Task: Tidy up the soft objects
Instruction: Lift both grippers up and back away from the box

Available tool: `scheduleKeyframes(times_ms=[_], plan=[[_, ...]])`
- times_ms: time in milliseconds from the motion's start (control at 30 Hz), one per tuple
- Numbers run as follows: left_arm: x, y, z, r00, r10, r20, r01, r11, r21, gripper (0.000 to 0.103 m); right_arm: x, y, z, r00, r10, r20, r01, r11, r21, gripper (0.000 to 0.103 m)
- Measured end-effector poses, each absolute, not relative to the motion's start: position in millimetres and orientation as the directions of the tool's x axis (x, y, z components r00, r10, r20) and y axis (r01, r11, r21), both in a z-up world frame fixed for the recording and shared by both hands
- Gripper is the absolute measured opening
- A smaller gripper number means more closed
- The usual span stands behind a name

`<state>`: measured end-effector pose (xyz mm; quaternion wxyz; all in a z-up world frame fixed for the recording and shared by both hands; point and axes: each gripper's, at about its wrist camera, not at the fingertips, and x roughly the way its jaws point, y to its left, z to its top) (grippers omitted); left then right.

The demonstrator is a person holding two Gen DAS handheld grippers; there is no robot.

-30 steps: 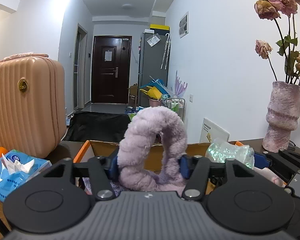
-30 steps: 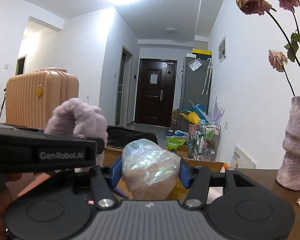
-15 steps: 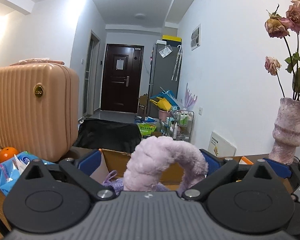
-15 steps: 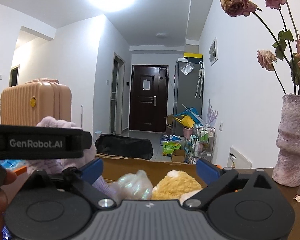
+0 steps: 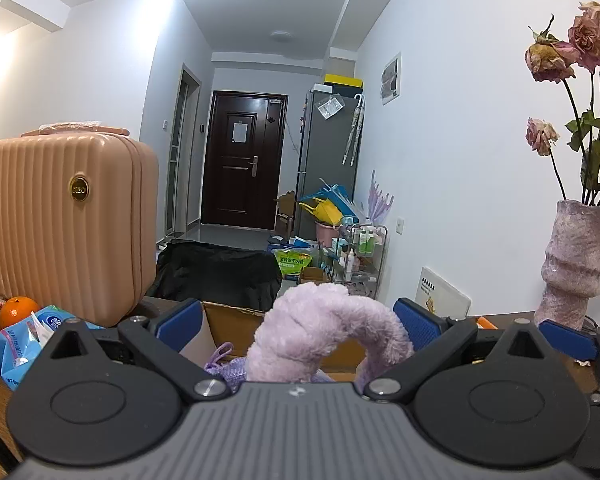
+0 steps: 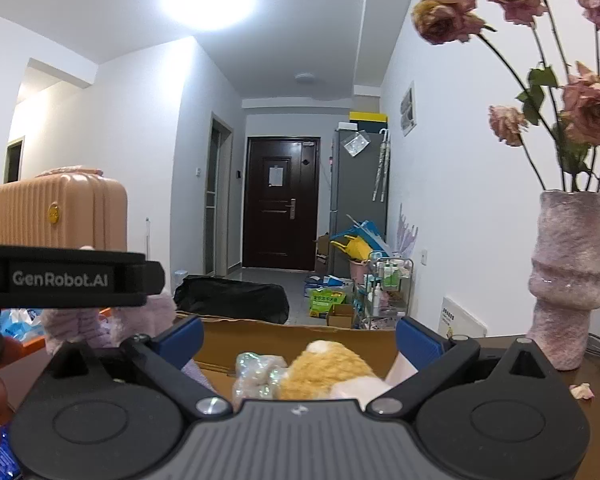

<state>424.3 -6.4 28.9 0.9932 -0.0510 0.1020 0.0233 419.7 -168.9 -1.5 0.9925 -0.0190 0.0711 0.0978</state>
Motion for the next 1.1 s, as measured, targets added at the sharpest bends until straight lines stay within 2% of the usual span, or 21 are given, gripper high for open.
scheduleKeyframes(times_ms=[400,1100], plan=[[411,-19,30,0.974,-0.035,-0.223,0.011,0.994,-0.106,0.103,402,-189,0,0.979,0.14,-0.148,-0.144,0.989,-0.017,0.103],[361,-14,28,0.968,0.024,-0.25,-0.053,0.992,-0.111,0.103,346,-197,-1,0.976,0.142,-0.163,-0.147,0.989,-0.019,0.103]])
